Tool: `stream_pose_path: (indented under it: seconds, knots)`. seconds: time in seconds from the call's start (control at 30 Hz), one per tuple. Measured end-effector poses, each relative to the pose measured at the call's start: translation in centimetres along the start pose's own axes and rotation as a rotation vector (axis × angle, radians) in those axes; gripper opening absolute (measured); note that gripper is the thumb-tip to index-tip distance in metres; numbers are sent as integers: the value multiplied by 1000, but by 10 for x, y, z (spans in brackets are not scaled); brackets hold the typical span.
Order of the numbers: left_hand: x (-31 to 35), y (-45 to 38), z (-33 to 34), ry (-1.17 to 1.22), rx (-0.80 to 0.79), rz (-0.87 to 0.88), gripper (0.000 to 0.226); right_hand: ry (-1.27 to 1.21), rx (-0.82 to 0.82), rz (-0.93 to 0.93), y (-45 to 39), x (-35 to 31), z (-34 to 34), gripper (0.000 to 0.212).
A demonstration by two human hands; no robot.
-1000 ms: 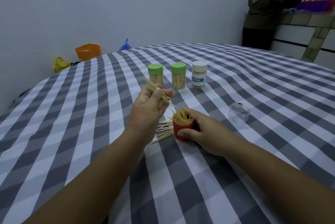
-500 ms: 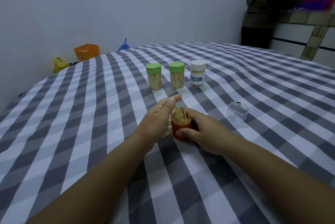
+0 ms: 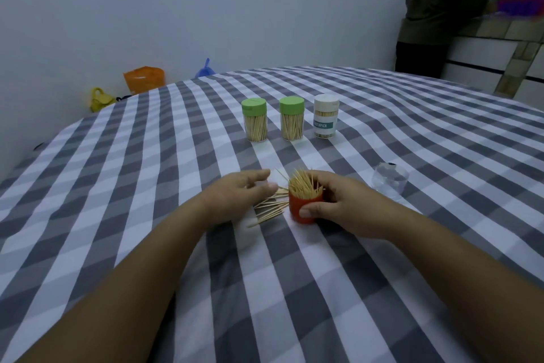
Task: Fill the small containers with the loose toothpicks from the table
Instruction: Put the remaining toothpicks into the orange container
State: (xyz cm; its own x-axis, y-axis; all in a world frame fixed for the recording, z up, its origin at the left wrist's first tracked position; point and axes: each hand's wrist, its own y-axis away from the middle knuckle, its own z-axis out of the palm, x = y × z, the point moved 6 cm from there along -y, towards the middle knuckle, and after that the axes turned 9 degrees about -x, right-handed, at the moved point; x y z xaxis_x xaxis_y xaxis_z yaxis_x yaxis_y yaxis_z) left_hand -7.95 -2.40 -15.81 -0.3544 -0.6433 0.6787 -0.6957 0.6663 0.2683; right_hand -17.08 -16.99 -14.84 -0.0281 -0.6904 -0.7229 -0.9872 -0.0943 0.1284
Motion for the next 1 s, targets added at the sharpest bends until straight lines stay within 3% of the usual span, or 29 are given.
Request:
stream_pose_path:
  seconds: [0.1, 0.23, 0.3, 0.43, 0.53, 0.77, 0.9, 1.0]
  knots:
    - [2, 2, 7, -124, -87, -4, 73, 0, -19, 19, 0, 3, -3, 63]
    - [2, 6, -3, -356, -24, -83, 86, 7, -17, 32, 0, 5, -6, 65]
    - [-3, 10, -11, -361, -32, -153, 74, 8, -18, 34, 0, 5, -6, 64]
    - [-14, 16, -22, -336, -45, -194, 26, 6, -19, 37, 0, 4, -5, 63]
    - [-17, 14, -23, -381, -11, -220, 12, 16, -18, 49, 0, 4, -5, 65]
    - [-10, 1, -18, -316, 167, -117, 10, 12, -18, 57, -2, 7, -5, 66]
    - [-5, -8, -10, -204, 175, 1, 6, 3, -10, 52, 1, 9, -10, 56]
    - [2, -14, -11, -182, 231, 50, 18, -39, -17, 72, 3, 13, -15, 55]
